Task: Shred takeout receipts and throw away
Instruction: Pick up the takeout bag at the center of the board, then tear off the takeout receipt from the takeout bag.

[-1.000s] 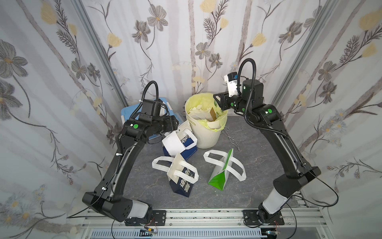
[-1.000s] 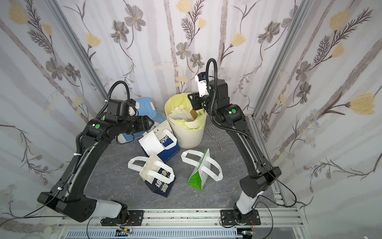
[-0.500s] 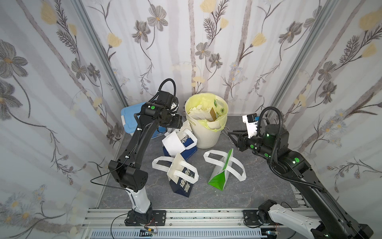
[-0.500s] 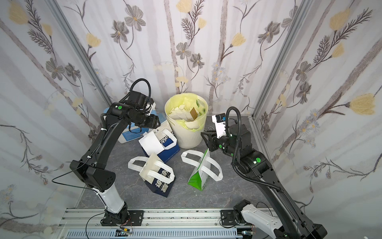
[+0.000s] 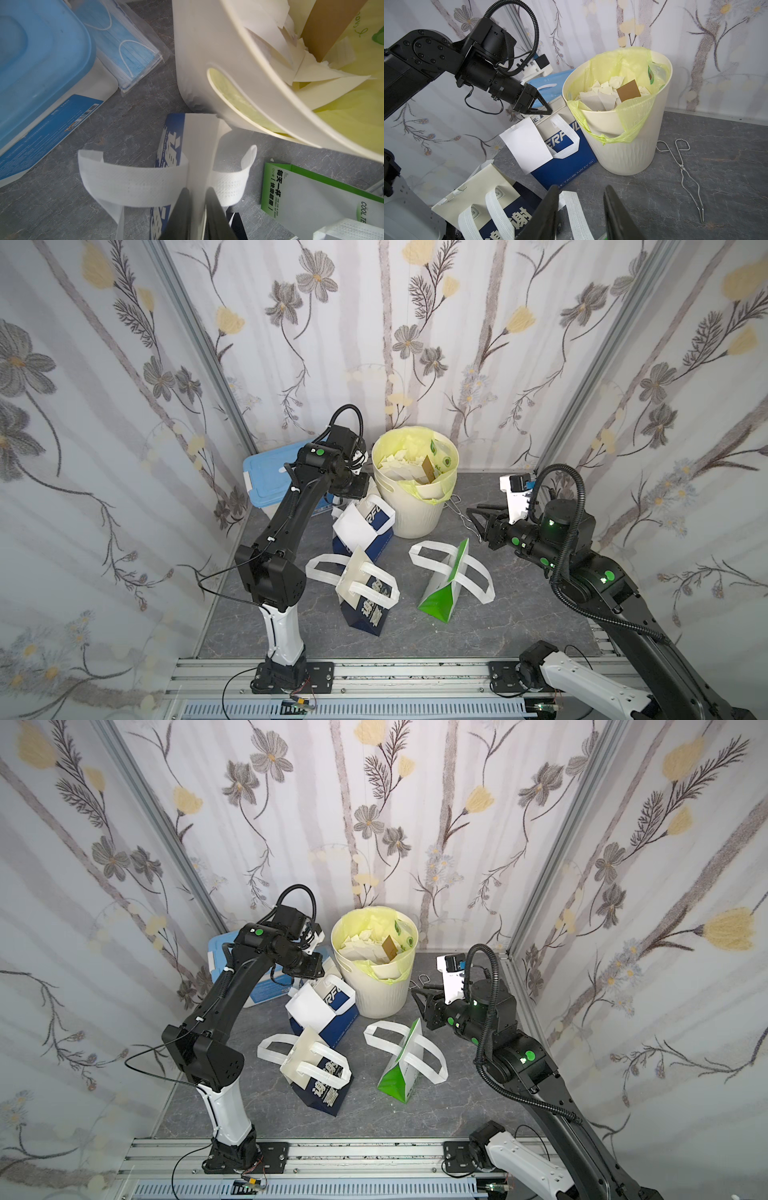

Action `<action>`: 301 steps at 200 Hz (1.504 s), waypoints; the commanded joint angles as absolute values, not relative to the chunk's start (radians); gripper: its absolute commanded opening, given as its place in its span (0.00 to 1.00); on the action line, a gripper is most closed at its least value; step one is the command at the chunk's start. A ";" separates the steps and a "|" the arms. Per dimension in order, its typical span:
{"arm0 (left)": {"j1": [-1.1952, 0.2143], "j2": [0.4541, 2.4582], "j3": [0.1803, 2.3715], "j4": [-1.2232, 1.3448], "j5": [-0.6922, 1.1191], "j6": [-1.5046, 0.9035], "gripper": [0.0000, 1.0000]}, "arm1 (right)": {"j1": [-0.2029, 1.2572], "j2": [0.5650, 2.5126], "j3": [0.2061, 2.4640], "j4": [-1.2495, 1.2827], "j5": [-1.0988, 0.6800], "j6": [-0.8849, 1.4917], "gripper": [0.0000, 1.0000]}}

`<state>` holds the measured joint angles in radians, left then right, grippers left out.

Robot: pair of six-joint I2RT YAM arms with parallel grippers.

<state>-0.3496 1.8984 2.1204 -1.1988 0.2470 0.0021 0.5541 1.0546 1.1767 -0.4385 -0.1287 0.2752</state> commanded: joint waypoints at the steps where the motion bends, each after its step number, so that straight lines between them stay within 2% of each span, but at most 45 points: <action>1: -0.350 1.885 2.131 -1.237 0.244 0.032 0.09 | 0.554 1.059 1.173 -0.419 -0.125 0.258 0.38; 40: -0.356 1.783 2.107 -1.237 0.193 0.004 0.00 | 0.556 1.090 1.190 -0.387 -0.180 0.257 0.38; 77: -0.356 1.609 2.007 -1.191 0.041 -0.105 0.00 | 0.624 1.166 1.223 -0.321 -0.208 0.223 0.38; 100: -0.356 1.453 1.869 -1.066 -0.036 -0.244 0.00 | 0.680 1.249 1.283 -0.295 -0.232 0.228 0.40; 126: -0.354 1.220 1.635 -0.869 -0.092 -0.409 0.00 | 0.736 1.321 1.297 -0.228 -0.262 0.371 0.46; 145: -0.346 1.121 1.540 -0.822 -0.106 -0.506 0.00 | 0.807 1.364 1.289 -0.159 -0.281 0.411 0.50; 209: -0.338 1.022 1.421 -0.738 -0.135 -0.646 0.00 | 0.880 1.542 1.345 0.095 -0.458 0.787 0.58; 301: -0.302 1.021 1.365 -0.603 -0.100 -0.754 0.00 | 0.869 1.729 1.373 0.139 -0.500 0.809 0.69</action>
